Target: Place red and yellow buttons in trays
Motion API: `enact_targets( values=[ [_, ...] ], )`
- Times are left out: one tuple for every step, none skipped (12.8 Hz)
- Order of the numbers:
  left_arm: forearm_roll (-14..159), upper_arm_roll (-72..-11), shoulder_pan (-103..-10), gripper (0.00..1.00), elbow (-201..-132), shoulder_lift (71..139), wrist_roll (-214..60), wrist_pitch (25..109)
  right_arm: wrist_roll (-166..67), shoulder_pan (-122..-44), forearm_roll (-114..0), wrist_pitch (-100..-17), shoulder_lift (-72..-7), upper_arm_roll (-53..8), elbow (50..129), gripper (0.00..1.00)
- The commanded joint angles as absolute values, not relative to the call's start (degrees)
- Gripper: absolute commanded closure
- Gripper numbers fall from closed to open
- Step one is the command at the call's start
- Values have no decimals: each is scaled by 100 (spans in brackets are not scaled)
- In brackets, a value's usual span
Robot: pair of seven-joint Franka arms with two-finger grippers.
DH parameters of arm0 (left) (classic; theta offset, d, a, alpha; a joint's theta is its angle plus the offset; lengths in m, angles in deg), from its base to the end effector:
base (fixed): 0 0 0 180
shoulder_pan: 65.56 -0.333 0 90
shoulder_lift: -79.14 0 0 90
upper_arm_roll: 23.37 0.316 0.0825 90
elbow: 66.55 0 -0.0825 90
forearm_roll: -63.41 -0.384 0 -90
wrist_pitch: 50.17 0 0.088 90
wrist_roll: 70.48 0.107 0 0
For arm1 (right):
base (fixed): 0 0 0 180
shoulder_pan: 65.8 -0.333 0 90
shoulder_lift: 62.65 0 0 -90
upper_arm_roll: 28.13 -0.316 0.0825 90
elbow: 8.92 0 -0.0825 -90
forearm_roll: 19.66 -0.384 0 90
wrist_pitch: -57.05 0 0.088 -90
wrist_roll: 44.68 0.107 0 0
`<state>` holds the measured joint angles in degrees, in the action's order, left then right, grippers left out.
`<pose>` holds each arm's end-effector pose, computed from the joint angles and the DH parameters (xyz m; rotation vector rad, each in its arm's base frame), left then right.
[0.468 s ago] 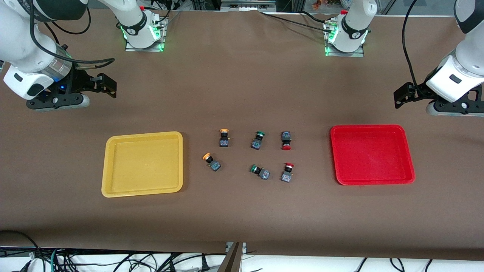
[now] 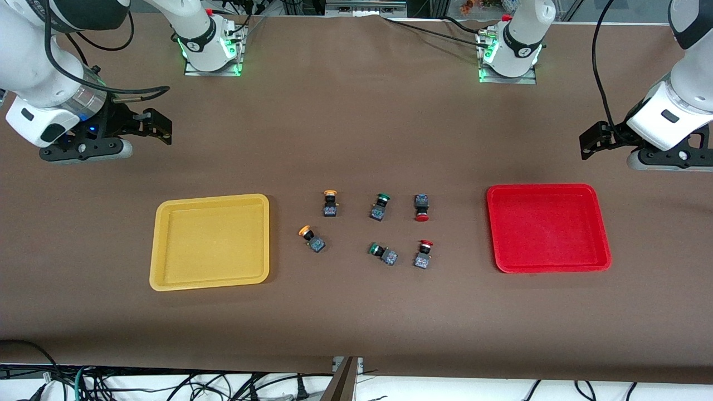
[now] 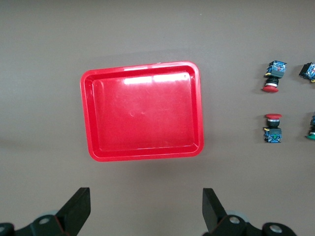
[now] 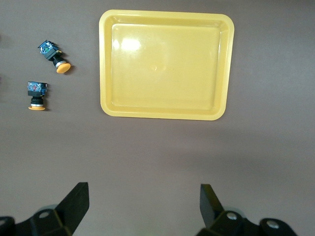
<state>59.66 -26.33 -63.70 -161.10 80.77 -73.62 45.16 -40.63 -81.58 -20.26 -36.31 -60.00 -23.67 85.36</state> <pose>0.5671 -0.0410 0.5791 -3.0765 0.0552 0.0159 0.5578 0.1137 0.5682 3.1323 0.1975 -0.0981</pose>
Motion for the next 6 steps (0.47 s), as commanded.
enact_targets(
  values=[
    [6051, -2644, -6319, 0, -15936, 8133, -7364, 4370, -4134, -8136, -1957, -3585, -5948, -2408, 8399, 0],
    [6051, -2714, -6319, 0, -15927, 8142, -7373, 4370, -4126, -8136, -1957, -3585, -5948, -2408, 8399, 0],
    [6051, -2741, -6319, 0, -15927, 8133, -7382, 4370, -4134, -8136, -1957, -3576, -5948, -2408, 8399, 0],
    [6051, -2741, -6319, 0, -15927, 8133, -7382, 4370, -4134, -8136, -1957, -3576, -5948, -2408, 8399, 0],
    [6051, -2741, -6319, 0, -15927, 8133, -7382, 4361, -4134, -8136, -1966, -3576, -5948, -2408, 8399, 0],
    [6051, -2741, -6319, 0, -15936, 8133, -7382, 4353, -4126, -8136, -1966, -3576, -5948, -2408, 8407, 0]
  ],
)
